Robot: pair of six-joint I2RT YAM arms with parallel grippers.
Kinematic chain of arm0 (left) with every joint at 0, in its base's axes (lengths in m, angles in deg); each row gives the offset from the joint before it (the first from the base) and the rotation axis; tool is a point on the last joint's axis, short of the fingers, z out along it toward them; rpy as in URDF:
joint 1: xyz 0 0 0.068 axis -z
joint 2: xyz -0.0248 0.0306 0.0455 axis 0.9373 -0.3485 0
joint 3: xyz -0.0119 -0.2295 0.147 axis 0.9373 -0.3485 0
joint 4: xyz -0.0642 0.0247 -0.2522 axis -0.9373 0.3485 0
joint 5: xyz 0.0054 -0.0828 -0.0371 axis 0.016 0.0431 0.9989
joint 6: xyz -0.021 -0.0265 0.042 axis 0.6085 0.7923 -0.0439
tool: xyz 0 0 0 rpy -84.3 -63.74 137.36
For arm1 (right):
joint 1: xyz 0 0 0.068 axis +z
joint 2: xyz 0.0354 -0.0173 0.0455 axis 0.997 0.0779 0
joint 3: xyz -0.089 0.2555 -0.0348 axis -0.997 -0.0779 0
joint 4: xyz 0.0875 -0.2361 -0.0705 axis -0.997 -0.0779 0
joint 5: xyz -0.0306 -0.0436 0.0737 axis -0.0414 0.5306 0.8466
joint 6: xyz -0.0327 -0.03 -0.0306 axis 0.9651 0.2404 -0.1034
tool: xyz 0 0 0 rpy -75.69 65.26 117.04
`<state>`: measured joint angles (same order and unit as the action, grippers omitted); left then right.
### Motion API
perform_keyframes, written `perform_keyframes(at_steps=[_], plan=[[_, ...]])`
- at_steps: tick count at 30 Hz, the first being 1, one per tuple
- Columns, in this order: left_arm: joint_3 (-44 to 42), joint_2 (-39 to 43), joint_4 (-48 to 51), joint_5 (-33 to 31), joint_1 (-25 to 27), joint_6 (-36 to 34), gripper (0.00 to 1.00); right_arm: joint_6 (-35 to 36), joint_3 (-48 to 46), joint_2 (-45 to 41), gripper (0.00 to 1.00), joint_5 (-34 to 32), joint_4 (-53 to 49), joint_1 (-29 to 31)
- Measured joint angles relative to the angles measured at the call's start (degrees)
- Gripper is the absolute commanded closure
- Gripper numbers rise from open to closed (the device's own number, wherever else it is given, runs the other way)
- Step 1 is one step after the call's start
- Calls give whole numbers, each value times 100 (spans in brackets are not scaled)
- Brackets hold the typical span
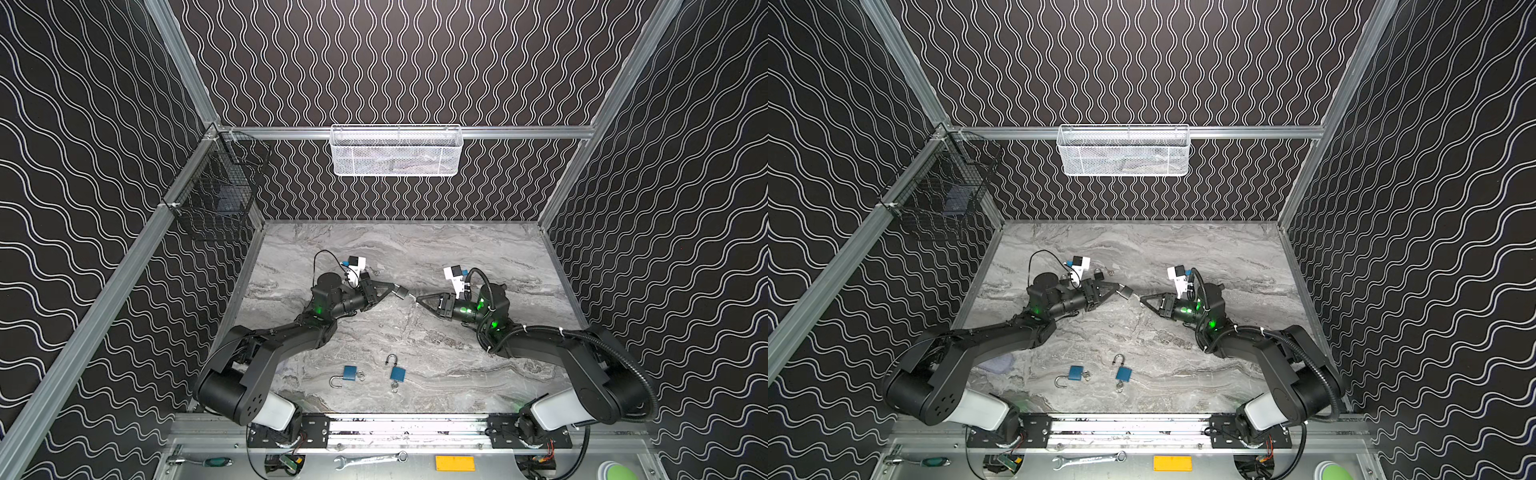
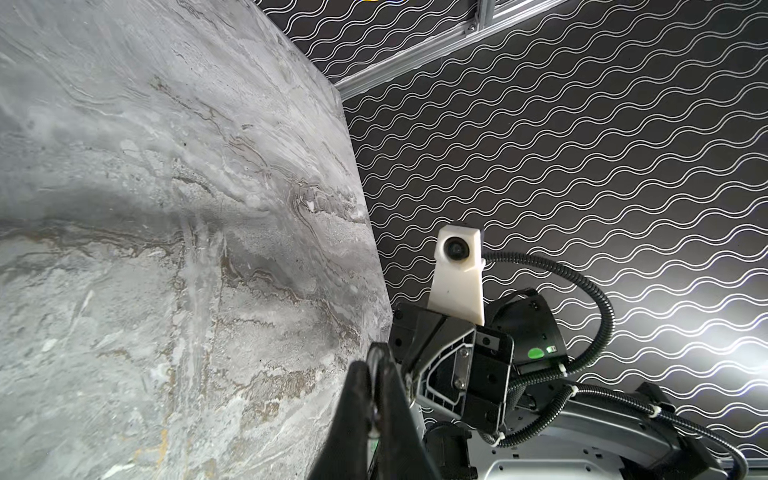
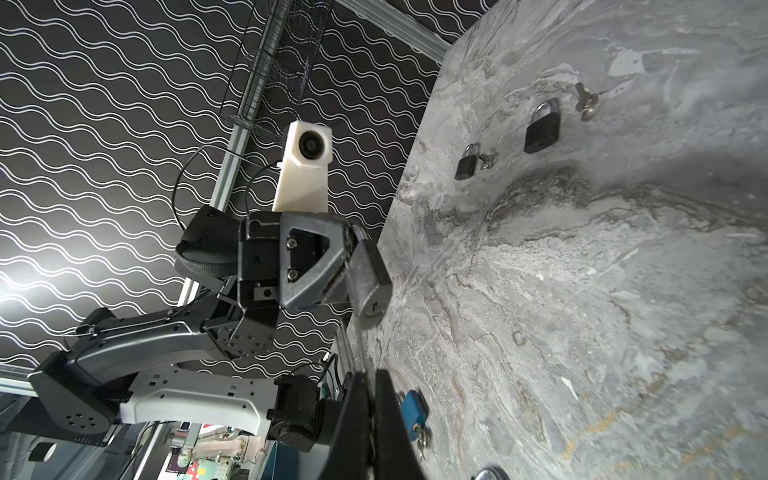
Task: Lock with the key
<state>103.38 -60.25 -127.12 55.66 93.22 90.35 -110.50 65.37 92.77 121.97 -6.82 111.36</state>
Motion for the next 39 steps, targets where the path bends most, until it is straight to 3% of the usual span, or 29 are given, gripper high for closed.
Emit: perform_keyframes(at_steps=[8,17,31,39], plan=[[1169,-133,1845,22,-142,-868,100,564,-129,-789,100,-201,-1333,-634],[3281,-1759,4100,221,-365,-2389,100,1088,-297,-1449,100,26,-2754,-1572],[6675,-4365,6671,597,-776,-4140,100,1130,-577,-1274,100,682,-2970,-2037],[7864,-5239,7685,592,-780,-4631,100,1211,-507,-1012,100,745,-3005,-2037]])
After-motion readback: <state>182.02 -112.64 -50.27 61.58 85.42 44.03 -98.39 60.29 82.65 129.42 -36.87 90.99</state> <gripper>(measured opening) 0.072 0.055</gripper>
